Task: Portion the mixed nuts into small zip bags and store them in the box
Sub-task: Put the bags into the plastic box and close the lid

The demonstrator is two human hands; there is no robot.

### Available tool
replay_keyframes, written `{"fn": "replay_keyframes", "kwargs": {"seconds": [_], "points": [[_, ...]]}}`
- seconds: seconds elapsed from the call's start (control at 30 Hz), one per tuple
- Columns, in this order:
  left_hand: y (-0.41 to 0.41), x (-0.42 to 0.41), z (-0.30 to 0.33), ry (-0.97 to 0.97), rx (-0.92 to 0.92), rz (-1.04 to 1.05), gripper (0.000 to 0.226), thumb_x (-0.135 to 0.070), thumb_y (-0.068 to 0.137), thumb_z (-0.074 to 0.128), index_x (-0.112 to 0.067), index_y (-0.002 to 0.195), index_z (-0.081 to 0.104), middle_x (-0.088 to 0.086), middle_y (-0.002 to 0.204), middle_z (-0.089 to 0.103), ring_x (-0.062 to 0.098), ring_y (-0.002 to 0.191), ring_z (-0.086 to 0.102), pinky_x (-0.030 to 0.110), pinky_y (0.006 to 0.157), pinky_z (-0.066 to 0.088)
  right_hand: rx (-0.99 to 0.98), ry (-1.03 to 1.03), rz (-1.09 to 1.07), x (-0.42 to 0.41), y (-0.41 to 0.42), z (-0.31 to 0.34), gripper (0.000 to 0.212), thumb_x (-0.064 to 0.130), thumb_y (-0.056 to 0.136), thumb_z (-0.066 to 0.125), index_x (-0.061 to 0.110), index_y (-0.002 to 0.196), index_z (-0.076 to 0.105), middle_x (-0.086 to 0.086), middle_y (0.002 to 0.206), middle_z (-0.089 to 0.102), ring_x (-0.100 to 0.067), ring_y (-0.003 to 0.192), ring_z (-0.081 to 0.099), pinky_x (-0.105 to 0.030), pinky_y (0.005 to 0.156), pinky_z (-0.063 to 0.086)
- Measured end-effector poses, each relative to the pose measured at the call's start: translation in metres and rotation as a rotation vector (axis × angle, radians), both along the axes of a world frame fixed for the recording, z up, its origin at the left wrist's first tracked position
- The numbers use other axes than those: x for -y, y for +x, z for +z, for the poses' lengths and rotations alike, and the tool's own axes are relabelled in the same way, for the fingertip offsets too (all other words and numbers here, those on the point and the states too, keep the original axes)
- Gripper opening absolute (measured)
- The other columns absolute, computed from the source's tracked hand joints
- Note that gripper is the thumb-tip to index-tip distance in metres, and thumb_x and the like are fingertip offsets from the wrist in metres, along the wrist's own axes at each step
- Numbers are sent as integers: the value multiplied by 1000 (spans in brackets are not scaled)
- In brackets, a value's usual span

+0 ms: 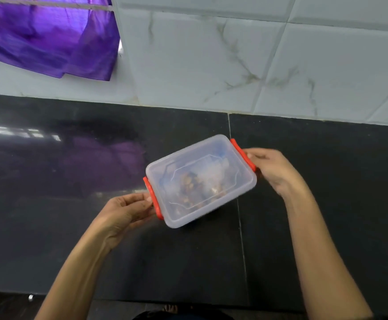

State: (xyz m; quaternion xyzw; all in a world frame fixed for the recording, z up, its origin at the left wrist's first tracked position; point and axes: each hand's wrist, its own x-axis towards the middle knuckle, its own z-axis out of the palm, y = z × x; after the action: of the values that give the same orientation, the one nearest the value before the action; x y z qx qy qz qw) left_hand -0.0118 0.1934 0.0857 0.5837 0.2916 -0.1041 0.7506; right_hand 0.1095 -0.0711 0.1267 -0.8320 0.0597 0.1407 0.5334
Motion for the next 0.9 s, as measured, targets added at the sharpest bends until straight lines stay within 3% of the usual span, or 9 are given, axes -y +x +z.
{"fn": "replay_keyframes", "kwargs": {"seconds": [0.17,0.3,0.53,0.63,0.77,0.83,0.9], "points": [[23,9,-3,-54,-1,1,8,0,88,58,0,92,64,12,84,75,12,70,72,22,66,59,67,-63,207,-46,101,19,22,12,97,50,10,105,71,-8,105,69,-16,94,63,-31,89,50],[47,38,-11,-127,24,72,6,1,87,61,-2,92,62,7,76,74,11,70,72,23,65,59,89,-122,284,-92,161,21,21,9,91,59,0,107,69,-16,112,68,-18,94,62,-35,97,49],[83,65,-26,-201,-7,193,19,-4,86,64,1,105,63,9,85,76,13,79,73,18,61,56,32,-256,343,-126,208,0,28,13,95,55,0,119,63,-13,127,61,-24,119,55,-30,106,40],[88,68,-28,-220,-25,190,17,-5,86,64,0,103,64,11,87,75,16,81,73,19,62,57,8,-313,339,-127,213,-12,29,12,96,51,-2,118,63,-20,128,59,-30,122,53,-36,105,40],[92,70,-29,-205,-16,201,11,-4,86,64,-1,97,65,13,88,75,17,81,73,24,71,60,22,-306,323,-122,214,-29,29,12,99,44,6,120,64,-10,123,62,-22,111,57,-27,90,45],[93,70,-29,-211,-22,203,13,-4,86,64,0,98,65,13,88,75,17,81,73,21,67,59,44,-285,320,-120,214,-34,31,14,100,43,6,121,64,-10,123,62,-19,104,55,-22,82,41],[92,69,-27,-216,-32,191,14,-6,86,65,0,99,65,12,88,75,17,81,73,19,63,57,57,-263,326,-120,213,-35,30,14,100,44,5,120,64,-9,123,62,-16,102,54,-21,84,40]]}}
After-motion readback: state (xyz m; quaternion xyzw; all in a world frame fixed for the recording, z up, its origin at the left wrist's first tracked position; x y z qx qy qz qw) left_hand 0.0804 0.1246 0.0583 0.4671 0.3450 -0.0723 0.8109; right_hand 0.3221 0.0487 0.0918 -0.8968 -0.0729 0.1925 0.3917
